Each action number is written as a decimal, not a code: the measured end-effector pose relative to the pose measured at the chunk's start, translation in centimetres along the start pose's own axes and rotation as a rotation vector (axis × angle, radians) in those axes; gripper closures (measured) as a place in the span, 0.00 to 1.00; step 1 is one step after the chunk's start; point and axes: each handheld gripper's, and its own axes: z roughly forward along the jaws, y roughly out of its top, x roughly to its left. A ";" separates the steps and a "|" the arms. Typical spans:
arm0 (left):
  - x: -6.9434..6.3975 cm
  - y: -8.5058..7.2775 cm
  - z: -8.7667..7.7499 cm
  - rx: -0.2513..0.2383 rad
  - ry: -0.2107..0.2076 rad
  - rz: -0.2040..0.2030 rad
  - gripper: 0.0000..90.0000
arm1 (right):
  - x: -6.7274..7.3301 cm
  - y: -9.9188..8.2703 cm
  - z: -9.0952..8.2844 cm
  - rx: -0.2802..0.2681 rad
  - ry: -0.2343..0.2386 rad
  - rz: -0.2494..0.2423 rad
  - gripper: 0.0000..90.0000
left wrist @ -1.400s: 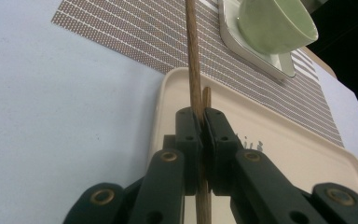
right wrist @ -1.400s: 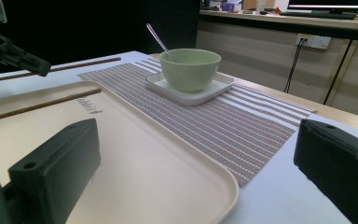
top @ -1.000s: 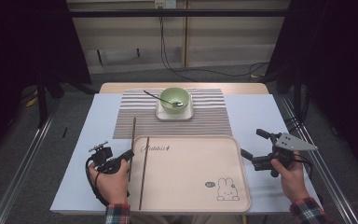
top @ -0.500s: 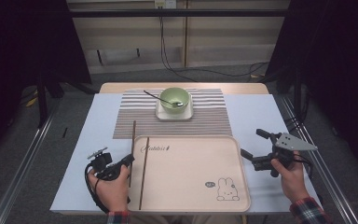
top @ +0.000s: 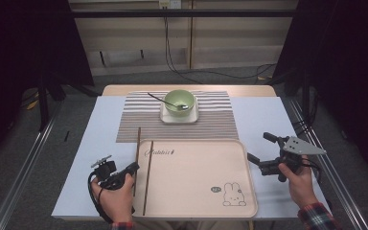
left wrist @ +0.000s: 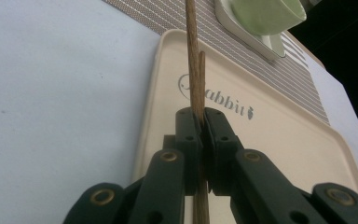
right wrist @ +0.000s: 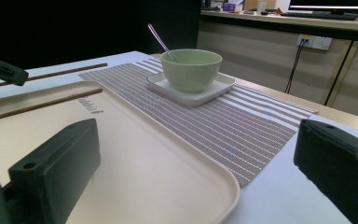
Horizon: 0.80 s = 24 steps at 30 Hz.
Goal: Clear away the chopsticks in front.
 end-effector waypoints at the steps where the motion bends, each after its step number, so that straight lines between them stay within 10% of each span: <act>1: 0.0 0.0 0.0 0.000 0.000 0.000 0.95 | 0.0 0.0 -0.1 0.011 0.011 -0.003 0.00; 24: -0.6 -1.0 -0.1 0.033 0.005 0.018 0.95 | 0.1 0.0 0.0 0.000 -0.003 -0.001 0.00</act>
